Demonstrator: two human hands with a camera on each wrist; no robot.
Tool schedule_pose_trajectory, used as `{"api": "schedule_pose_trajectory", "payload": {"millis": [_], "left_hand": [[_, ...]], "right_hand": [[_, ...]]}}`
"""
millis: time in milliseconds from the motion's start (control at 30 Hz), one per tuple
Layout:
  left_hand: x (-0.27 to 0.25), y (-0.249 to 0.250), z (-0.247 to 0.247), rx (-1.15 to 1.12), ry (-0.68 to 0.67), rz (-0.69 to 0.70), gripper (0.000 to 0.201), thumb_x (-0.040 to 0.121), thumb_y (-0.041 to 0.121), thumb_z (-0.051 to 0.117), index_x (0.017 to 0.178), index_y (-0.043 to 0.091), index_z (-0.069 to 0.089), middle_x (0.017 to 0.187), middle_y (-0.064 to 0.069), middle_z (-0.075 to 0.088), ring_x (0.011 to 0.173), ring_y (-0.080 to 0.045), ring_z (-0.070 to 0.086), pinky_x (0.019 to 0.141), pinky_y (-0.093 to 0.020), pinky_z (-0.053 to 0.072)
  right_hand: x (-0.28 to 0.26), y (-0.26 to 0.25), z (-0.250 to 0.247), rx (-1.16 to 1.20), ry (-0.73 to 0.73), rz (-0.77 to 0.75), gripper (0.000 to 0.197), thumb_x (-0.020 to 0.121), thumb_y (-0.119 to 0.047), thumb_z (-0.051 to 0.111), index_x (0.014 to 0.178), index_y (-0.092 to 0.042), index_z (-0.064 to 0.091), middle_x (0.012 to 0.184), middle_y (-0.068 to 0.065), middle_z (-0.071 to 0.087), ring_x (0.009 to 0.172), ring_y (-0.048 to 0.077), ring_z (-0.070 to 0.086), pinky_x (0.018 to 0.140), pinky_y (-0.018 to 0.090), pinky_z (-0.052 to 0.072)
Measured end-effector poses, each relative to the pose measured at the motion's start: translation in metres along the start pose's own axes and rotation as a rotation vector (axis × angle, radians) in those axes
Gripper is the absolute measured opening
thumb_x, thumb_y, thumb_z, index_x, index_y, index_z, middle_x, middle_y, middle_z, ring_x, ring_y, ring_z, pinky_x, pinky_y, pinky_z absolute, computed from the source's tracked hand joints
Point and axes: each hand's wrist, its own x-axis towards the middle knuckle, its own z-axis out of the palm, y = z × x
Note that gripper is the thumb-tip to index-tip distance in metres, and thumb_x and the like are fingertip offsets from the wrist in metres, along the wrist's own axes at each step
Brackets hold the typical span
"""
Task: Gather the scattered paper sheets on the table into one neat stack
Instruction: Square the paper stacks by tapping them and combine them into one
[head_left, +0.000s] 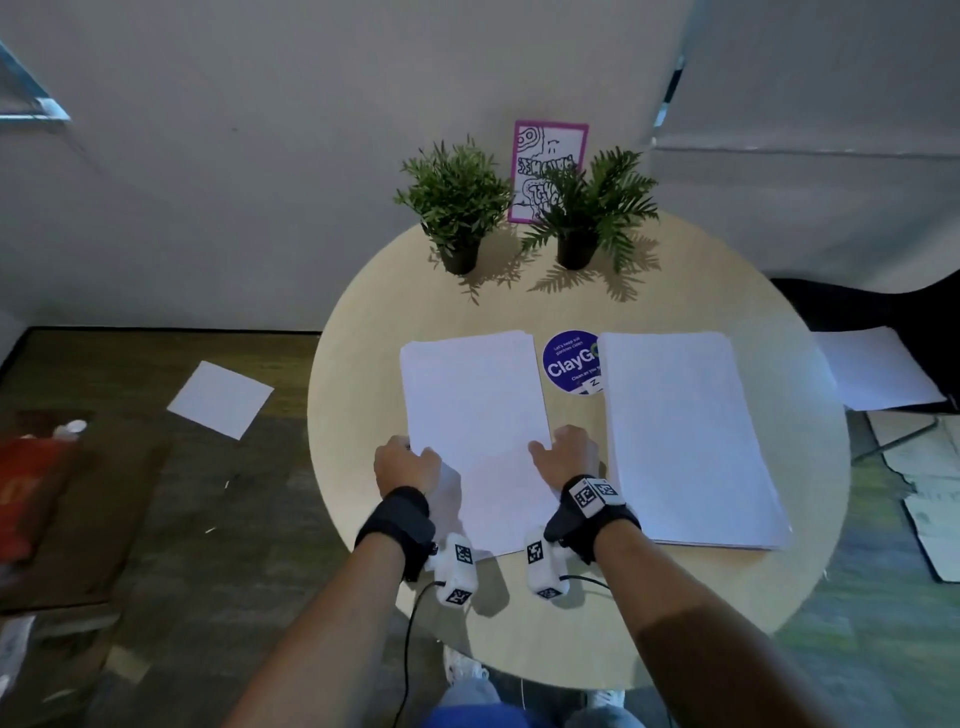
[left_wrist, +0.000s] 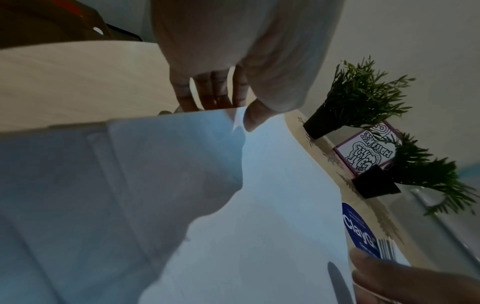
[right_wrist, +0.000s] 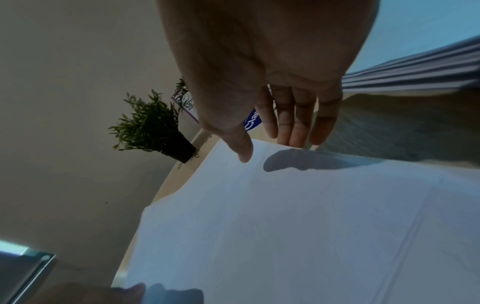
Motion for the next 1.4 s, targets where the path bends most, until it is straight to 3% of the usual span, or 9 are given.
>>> {"api": "schedule_pose_trajectory", "payload": {"millis": [133, 267, 467, 600, 667, 767, 1000, 1233, 1400], "left_hand": [[-0.003, 0.005, 0.000, -0.092, -0.052, 0.023, 0.026, 0.091, 0.008, 0.052, 0.116, 0.004, 0.055, 0.119, -0.016, 0.059, 0.099, -0.030, 0.056, 0.077, -0.030, 0.039], [0.000, 0.006, -0.003, -0.069, -0.179, 0.030, 0.051, 0.094, 0.002, 0.041, 0.144, 0.006, 0.035, 0.143, -0.013, 0.044, 0.125, -0.035, 0.046, 0.095, -0.034, 0.040], [0.013, 0.004, -0.026, -0.133, -0.085, 0.062, 0.053, 0.095, -0.004, 0.039, 0.146, 0.009, 0.034, 0.150, -0.017, 0.039, 0.135, -0.037, 0.039, 0.106, -0.037, 0.035], [0.014, 0.003, -0.042, -0.236, -0.091, 0.159, 0.051, 0.096, -0.004, 0.040, 0.144, 0.014, 0.039, 0.151, -0.010, 0.039, 0.138, -0.031, 0.036, 0.101, -0.027, 0.028], [0.004, 0.004, -0.049, -0.332, -0.113, 0.241, 0.043, 0.094, -0.007, 0.041, 0.129, 0.018, 0.049, 0.134, 0.001, 0.054, 0.127, -0.023, 0.048, 0.100, -0.026, 0.033], [-0.020, 0.006, -0.056, -0.468, -0.154, 0.328, 0.043, 0.094, -0.007, 0.043, 0.116, 0.027, 0.056, 0.115, 0.015, 0.065, 0.108, -0.006, 0.060, 0.098, -0.024, 0.043], [-0.077, 0.020, -0.059, -0.593, -0.155, 0.463, 0.040, 0.093, -0.005, 0.050, 0.112, 0.031, 0.054, 0.114, 0.007, 0.065, 0.107, -0.010, 0.060, 0.100, -0.036, 0.048], [-0.157, -0.004, -0.044, -0.669, -0.133, 0.628, 0.058, 0.097, -0.003, 0.045, 0.120, 0.050, 0.046, 0.120, 0.008, 0.060, 0.113, -0.009, 0.057, 0.090, -0.025, 0.050], [-0.195, -0.019, -0.011, -0.705, -0.032, 0.618, 0.055, 0.098, -0.008, 0.044, 0.125, 0.040, 0.041, 0.119, 0.012, 0.057, 0.105, 0.010, 0.055, 0.081, -0.005, 0.044]], "right_hand": [[0.005, 0.004, -0.001, 0.076, -0.024, -0.007, 0.040, 0.085, -0.034, 0.070, 0.111, -0.004, 0.068, 0.107, 0.009, 0.069, 0.106, 0.030, 0.064, 0.086, 0.034, 0.050], [0.010, 0.011, 0.003, 0.104, -0.094, -0.052, 0.035, 0.076, -0.042, 0.071, 0.062, -0.017, 0.052, 0.060, -0.003, 0.053, 0.061, 0.022, 0.055, 0.063, 0.031, 0.047], [0.004, 0.005, 0.010, 0.120, -0.181, -0.170, 0.046, 0.069, -0.053, 0.067, 0.059, -0.023, 0.032, 0.053, -0.010, 0.033, 0.052, 0.015, 0.033, 0.058, 0.028, 0.032], [0.010, 0.003, 0.013, 0.102, -0.190, -0.206, 0.033, 0.069, -0.064, 0.064, 0.080, -0.034, 0.056, 0.075, -0.014, 0.056, 0.070, 0.013, 0.056, 0.079, 0.041, 0.053], [0.010, 0.002, 0.009, 0.143, -0.171, -0.206, 0.074, 0.071, -0.074, 0.065, 0.131, -0.033, 0.052, 0.119, -0.014, 0.061, 0.110, 0.010, 0.060, 0.099, 0.044, 0.050], [0.013, 0.005, 0.000, 0.297, -0.176, -0.298, 0.091, 0.059, -0.086, 0.068, 0.136, -0.044, 0.042, 0.128, -0.019, 0.061, 0.116, 0.007, 0.061, 0.098, 0.045, 0.052], [-0.052, -0.008, -0.071, 0.631, -0.023, -0.459, 0.033, 0.094, -0.002, 0.062, 0.125, -0.011, 0.056, 0.125, 0.001, 0.066, 0.118, 0.014, 0.062, 0.106, 0.040, 0.047], [-0.113, 0.062, -0.099, 0.556, 0.090, -0.619, 0.028, 0.092, 0.000, 0.063, 0.115, -0.014, 0.056, 0.112, 0.000, 0.068, 0.103, 0.001, 0.064, 0.089, 0.027, 0.051], [-0.123, 0.106, -0.092, 0.693, 0.049, -0.633, 0.030, 0.091, 0.008, 0.061, 0.116, -0.008, 0.055, 0.111, -0.007, 0.067, 0.098, -0.011, 0.062, 0.089, 0.010, 0.046]]}}
